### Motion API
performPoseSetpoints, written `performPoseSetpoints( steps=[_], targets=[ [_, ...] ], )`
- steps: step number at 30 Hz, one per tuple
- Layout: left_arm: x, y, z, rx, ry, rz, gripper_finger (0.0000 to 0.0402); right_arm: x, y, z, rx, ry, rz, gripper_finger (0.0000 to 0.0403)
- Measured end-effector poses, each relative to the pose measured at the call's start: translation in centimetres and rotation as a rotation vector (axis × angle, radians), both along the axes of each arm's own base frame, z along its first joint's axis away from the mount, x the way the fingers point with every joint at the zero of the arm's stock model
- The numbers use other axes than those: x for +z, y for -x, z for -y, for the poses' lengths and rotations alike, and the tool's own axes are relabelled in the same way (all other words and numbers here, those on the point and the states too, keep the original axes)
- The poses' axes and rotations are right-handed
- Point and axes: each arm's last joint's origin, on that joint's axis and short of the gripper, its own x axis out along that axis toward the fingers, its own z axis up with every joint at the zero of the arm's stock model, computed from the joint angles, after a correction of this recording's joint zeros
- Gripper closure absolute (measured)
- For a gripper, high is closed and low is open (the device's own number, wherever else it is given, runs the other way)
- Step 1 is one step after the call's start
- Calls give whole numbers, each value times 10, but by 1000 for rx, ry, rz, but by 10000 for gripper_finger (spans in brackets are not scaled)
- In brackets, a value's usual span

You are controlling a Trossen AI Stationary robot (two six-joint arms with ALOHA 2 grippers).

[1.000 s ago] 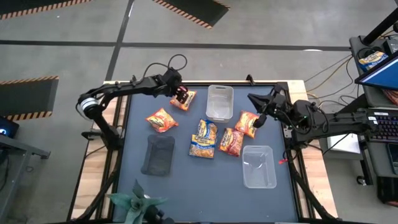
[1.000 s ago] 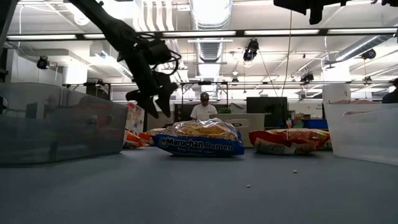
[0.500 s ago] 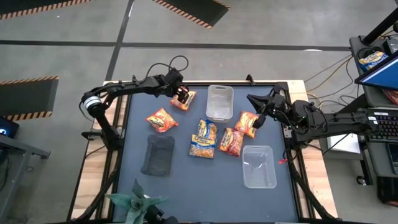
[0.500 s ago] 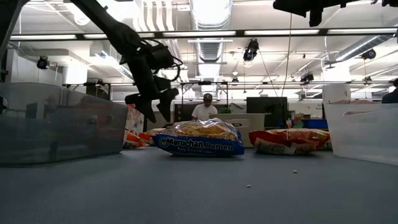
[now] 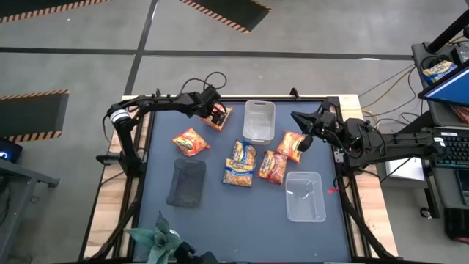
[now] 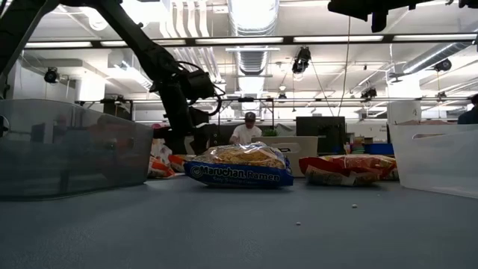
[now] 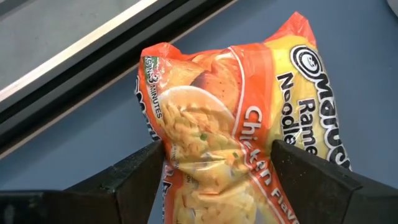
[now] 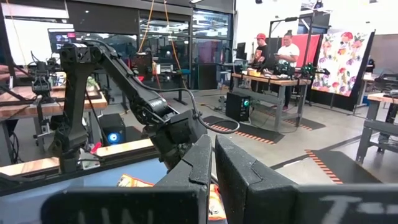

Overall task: Sort Maruchan noodles
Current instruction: Put the top orange noodle pack into the black bin

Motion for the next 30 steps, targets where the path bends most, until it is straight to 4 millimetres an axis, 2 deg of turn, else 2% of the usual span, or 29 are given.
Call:
performPoseSetpoints(
  steps=[3,6,16,24,30],
  targets=[
    [0,0,0,-8,-1,0,136,0,0,0,0,1,-1,390],
    [0,-1,1,-13,1,3,176,0,0,0,-1,10,-6,390],
    [0,-2,2,-14,-13,-4,381,0,0,0,-2,14,-8,390],
    [10,-2,6,-28,-21,17,397,0,0,0,-2,14,-8,390],
    [46,3,15,-70,-96,87,401,0,0,0,-2,16,-9,390]
  ],
)
